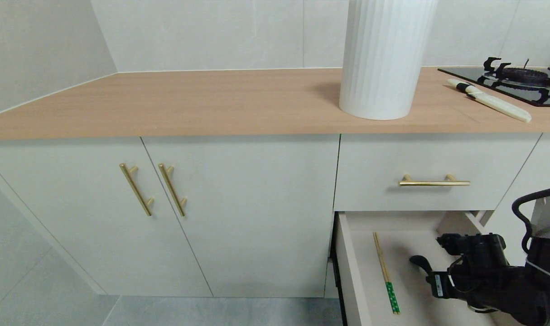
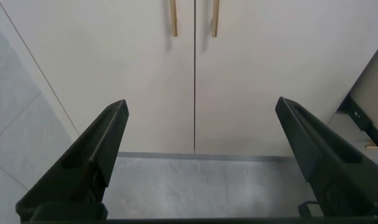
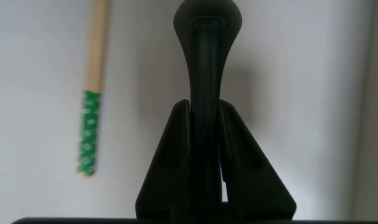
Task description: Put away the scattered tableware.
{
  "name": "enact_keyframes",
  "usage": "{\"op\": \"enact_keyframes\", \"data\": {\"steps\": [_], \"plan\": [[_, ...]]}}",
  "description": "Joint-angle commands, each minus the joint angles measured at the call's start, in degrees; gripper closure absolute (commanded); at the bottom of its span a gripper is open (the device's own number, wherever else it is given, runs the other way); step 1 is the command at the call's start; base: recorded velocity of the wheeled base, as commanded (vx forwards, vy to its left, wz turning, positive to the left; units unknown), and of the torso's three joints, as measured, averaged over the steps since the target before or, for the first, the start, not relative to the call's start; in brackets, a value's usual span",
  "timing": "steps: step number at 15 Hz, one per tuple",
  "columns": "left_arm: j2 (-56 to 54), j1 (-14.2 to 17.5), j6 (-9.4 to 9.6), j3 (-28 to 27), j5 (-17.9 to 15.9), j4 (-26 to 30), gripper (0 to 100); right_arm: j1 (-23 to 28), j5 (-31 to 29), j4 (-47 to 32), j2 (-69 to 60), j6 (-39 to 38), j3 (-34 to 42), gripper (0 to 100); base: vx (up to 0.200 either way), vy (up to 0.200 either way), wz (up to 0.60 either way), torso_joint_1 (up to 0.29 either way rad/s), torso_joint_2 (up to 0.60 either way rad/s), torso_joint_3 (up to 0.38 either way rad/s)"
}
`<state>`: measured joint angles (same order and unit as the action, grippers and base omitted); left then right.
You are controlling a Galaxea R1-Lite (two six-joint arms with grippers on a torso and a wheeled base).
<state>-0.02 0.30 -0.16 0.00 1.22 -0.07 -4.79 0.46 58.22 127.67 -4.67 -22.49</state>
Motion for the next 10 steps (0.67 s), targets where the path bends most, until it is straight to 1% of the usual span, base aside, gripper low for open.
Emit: {"op": "enact_keyframes", "data": {"steps": [1,8,9,10], "plan": [[0.0,0.0,-0.02,0.0,0.0,0.0,0,0.1,-0.5,1.5,3.5,0.0,0.1,100,0.000,0.000,0.00,0.000,0.00,0.000],[0.0,0.0,-0.02,0.0,0.1,0.0,0,1.0,-0.7,3.3,2.8,-0.1,0.8,100,0.000,0.000,0.00,0.000,0.00,0.000],[0.0,0.0,-0.02,0.0,0.0,0.0,0,1.0,-0.7,3.2,2.3,0.0,0.9,0,0.000,0.000,0.00,0.000,0.00,0.000],[0.0,0.0,-0.02,0.0,0.0,0.0,0,1.0,-0.7,3.2,2.0,-0.1,1.0,0,0.000,0.000,0.00,0.000,0.00,0.000]]}}
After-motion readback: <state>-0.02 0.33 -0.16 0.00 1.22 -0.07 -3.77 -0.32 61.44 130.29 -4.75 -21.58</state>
